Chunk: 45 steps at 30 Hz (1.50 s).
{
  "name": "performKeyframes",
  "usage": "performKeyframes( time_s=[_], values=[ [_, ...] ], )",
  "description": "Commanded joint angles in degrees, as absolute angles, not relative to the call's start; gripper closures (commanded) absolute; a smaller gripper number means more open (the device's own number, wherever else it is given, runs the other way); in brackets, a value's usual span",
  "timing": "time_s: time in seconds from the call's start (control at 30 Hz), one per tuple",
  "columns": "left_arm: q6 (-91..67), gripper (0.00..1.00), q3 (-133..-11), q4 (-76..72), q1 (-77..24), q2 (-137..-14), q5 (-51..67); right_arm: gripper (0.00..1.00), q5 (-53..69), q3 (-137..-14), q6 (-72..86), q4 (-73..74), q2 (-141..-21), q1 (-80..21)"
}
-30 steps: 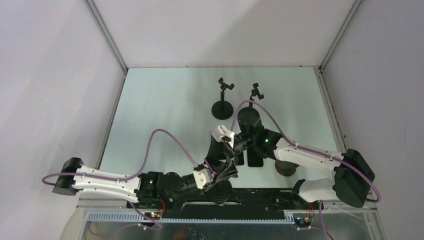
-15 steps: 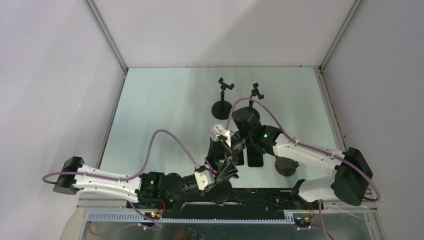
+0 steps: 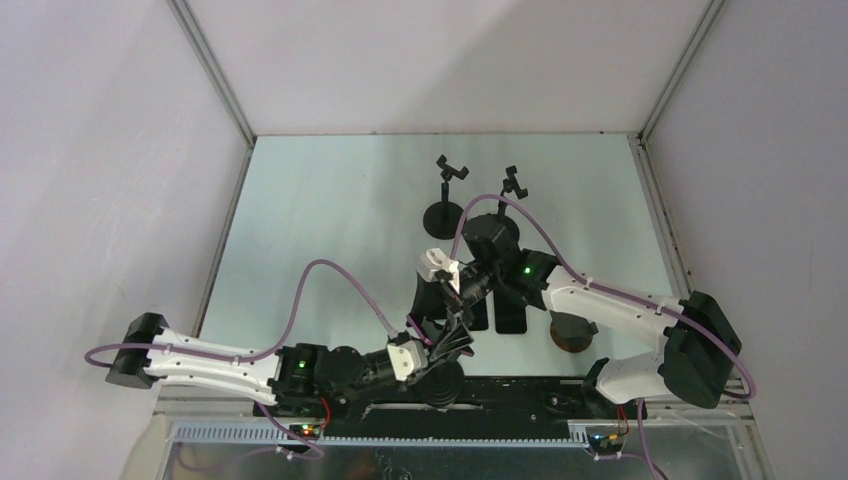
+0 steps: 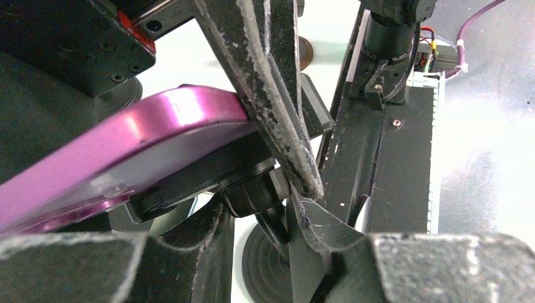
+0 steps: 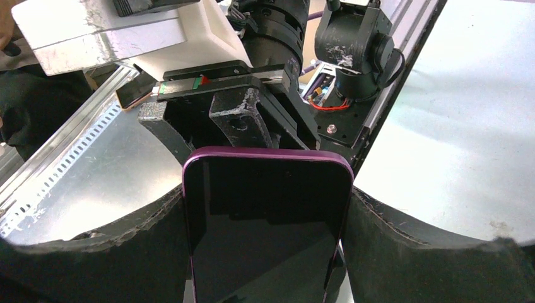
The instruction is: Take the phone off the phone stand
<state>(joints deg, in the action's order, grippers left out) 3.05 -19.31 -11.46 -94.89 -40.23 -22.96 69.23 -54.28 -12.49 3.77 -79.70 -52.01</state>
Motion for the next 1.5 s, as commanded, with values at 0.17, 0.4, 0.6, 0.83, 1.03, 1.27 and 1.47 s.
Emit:
performKeyframes(
  time_s=[0.17,0.4,0.6,0.83,1.03,1.27,1.47],
  values=[
    [1.3,1.0,-22.0,-20.7,-103.2,-43.1,4.6,1.0,28.6,-51.3,-34.1,-9.2,-89.7,-47.6],
    [1.0,1.0,-21.9,-20.3,-103.7,-42.8,5.3,1.0,32.5,-51.6,-42.0,-3.9,-89.1,-46.0],
    [1.0,1.0,-21.3,-19.2,-103.8,-40.9,4.6,1.0,36.5,-53.9,-44.2,3.7,-88.3,-45.2],
    [1.2,1.0,-20.3,-17.5,-103.8,-38.5,2.5,1.0,39.2,-54.1,-41.3,7.3,-85.8,-46.1],
    [1.2,1.0,-19.6,-16.5,-103.8,-36.7,0.6,1.0,39.7,-54.1,-38.7,9.3,-82.0,-48.4],
    [1.8,1.0,-19.3,-13.2,-103.8,-33.4,-4.5,1.0,40.0,-54.1,-32.7,9.7,-77.7,-48.6],
    [2.4,1.0,-18.1,-12.4,-103.7,-30.3,-8.5,1.0,41.2,-54.1,-30.5,12.1,-74.2,-50.9]
  ],
)
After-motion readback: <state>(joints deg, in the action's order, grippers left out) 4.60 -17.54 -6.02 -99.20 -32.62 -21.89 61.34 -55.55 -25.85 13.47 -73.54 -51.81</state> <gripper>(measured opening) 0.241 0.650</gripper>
